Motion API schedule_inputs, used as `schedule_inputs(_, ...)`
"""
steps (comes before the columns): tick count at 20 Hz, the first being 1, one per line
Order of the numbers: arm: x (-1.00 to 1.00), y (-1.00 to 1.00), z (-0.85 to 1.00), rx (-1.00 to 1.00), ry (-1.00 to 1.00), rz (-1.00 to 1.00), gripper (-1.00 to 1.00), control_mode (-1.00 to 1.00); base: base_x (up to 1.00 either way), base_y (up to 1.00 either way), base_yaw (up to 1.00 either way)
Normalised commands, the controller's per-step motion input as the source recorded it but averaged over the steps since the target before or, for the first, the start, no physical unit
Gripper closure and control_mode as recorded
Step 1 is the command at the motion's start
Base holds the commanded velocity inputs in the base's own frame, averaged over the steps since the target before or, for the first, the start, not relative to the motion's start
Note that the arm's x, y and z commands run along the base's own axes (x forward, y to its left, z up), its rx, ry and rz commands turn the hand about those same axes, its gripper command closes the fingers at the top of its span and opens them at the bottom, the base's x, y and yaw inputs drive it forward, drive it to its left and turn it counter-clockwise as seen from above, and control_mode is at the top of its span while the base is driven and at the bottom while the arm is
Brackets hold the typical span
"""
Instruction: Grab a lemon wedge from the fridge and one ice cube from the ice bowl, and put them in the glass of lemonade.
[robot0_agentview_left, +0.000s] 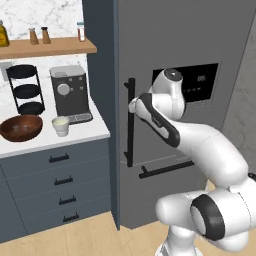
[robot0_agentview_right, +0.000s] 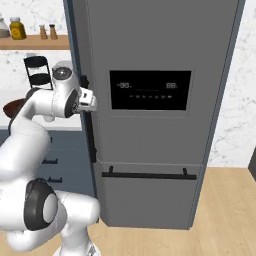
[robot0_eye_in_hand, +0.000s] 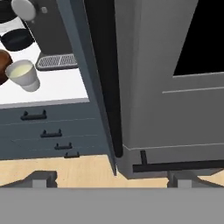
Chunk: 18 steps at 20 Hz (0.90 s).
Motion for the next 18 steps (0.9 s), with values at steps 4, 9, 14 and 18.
schedule_inputs(4,0.98,0.08,-0.15,-0.03,0.23,0.03,-1.0,-1.0,0.0,0.0,0.0)
schedule_inputs(9,0.84,0.22,-0.34,-0.07,0.2,0.0,-1.0,-1.0,0.0,0.0,0.0)
schedule_inputs(14,0.5,0.29,-0.54,-0.03,0.06,0.0,-1.0,-1.0,0.0,0.0,0.0)
schedule_inputs(18,0.11,0.08,-0.36,-0.01,0.0,0.0,-1.0,-1.0,0.0,0.0,0.0)
